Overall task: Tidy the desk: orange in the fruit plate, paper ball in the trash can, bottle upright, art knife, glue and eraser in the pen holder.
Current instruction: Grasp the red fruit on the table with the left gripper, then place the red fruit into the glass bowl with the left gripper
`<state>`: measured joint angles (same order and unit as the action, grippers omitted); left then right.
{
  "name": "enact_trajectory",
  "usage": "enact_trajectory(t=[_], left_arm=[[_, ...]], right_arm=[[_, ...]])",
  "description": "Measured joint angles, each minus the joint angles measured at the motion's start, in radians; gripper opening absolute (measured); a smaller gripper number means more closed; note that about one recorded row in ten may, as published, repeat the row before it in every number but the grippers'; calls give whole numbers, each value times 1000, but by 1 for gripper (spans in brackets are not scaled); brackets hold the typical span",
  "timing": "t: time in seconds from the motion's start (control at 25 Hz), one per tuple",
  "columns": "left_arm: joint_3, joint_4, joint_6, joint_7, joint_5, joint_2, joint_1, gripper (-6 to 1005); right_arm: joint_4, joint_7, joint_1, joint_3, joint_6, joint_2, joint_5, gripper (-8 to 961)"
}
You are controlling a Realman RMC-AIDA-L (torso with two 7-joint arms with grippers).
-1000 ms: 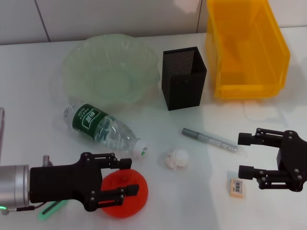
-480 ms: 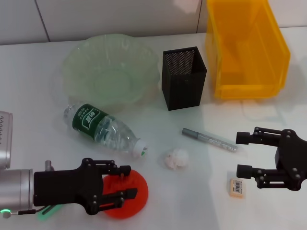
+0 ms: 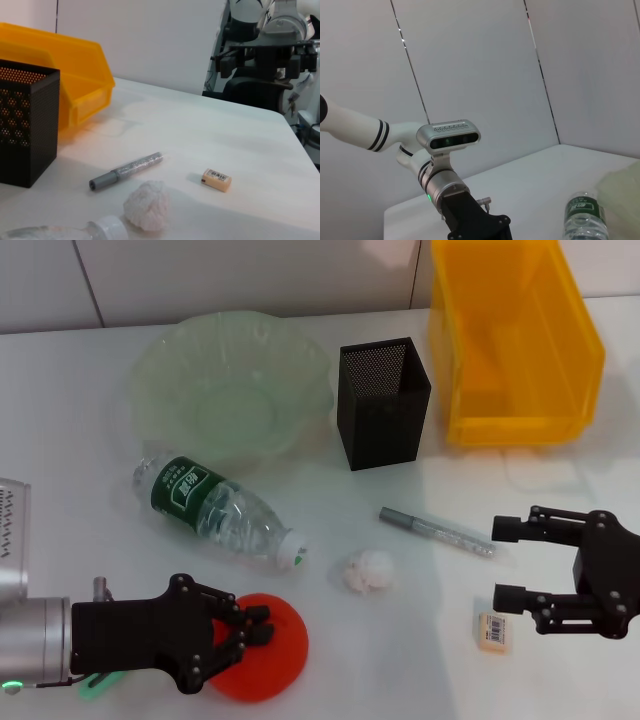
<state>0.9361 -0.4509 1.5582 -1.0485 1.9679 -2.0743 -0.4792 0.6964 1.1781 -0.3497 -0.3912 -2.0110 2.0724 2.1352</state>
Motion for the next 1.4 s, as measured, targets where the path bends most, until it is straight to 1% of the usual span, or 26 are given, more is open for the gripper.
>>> enact_trajectory(t=[0.16, 0.36, 0.48, 0.76, 0.96, 1.04, 1.2, 1.24, 1.28, 1.4], left_arm=[[-3, 0, 5, 0, 0, 0, 2, 205], [-4, 0, 16, -7, -1, 2, 2, 105], [-13, -2, 40, -11, -2, 6, 4, 66], [-34, -62, 123, -20, -9, 8, 30, 61], [-70, -103, 174, -83, -14, 9, 25, 61], [-70, -103, 174, -83, -14, 9, 25, 61], [-111, -180, 232, -142, -26, 7, 20, 62], [-111, -180, 232, -142, -26, 7, 20, 62], [-118, -227, 244, -175, -51, 7, 19, 62], [-119, -281, 240, -206, -93, 7, 16, 62]], right_arm=[[0, 0, 3, 0, 0, 1, 0, 776], [0, 0, 4, 0, 0, 1, 0, 776], [0, 0, 5, 0, 0, 1, 0, 776], [0, 0, 6, 0, 0, 2, 0, 776], [0, 0, 6, 0, 0, 2, 0, 776], [0, 0, 6, 0, 0, 2, 0, 776], [0, 0, 6, 0, 0, 2, 0, 776], [0, 0, 6, 0, 0, 2, 0, 776], [0, 0, 6, 0, 0, 2, 0, 776], [0, 0, 6, 0, 0, 2, 0, 776]])
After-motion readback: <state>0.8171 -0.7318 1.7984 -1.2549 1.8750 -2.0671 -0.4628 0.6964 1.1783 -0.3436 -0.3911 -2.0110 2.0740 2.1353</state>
